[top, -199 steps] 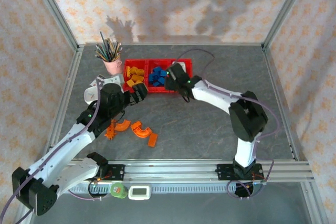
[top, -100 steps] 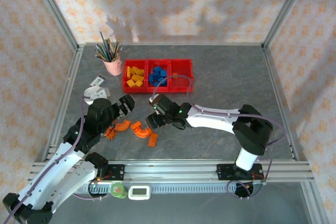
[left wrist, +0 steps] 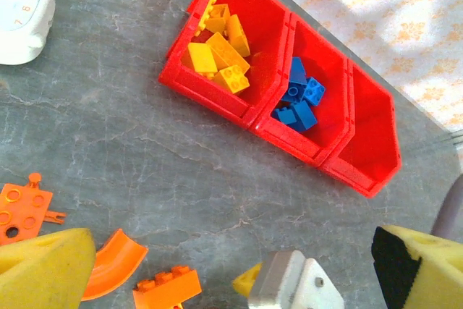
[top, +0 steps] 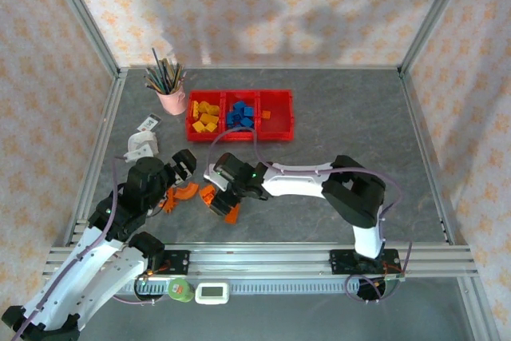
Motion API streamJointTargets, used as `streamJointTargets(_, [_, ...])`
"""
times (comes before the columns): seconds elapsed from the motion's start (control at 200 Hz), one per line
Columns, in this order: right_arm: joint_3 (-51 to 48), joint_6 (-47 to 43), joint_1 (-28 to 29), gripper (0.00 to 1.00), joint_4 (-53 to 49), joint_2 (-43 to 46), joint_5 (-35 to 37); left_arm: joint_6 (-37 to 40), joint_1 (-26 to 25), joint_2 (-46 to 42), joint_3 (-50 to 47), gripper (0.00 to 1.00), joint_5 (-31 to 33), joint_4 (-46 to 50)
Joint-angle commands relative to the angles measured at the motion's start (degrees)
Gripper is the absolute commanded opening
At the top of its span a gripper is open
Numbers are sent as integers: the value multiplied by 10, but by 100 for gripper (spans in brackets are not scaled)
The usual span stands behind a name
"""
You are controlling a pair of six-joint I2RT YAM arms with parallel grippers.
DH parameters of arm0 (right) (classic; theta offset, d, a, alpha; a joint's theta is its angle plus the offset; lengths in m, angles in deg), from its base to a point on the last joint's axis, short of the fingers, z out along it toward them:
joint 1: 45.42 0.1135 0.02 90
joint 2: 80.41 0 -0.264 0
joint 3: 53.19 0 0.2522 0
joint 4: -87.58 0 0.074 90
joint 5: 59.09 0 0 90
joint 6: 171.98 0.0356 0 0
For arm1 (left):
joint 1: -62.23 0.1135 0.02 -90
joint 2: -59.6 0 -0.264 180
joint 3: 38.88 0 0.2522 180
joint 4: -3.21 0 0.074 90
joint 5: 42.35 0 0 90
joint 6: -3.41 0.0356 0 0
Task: Sort the legos into containers by color
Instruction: Pick up the lego from the bottom-center of the table.
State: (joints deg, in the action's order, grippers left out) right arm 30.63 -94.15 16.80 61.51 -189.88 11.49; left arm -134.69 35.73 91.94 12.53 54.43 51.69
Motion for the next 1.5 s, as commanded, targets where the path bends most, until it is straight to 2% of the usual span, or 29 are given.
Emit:
streamJointTargets(0.0, [22,-54,6,85,-21,-15,-16,-4,3,-3,-7,99,19,26])
streamJointTargets(0.24, [43,-83,9,85,-31,-52,5,-10,4,-9,-7,99,31,32])
streamJointTargets(0.445, [40,-95,9,77,-35,-59,39,-10,3,-13,-2,99,36,39])
streamJointTargets(0.796, [32,-96,10,50,-36,-41,65,-10,3,-7,-3,99,27,28])
streamJointTargets(1.041, [34,-84,4,39,-21,-28,62,-10,4,-9,-2,99,27,29])
streamJointTargets(1.291, [22,-59,-22,35,-8,11,36,-9,4,-9,1,99,23,26])
streamJointTargets(1.497, [-2,-26,-66,35,-2,68,8,1,3,3,8,99,11,13])
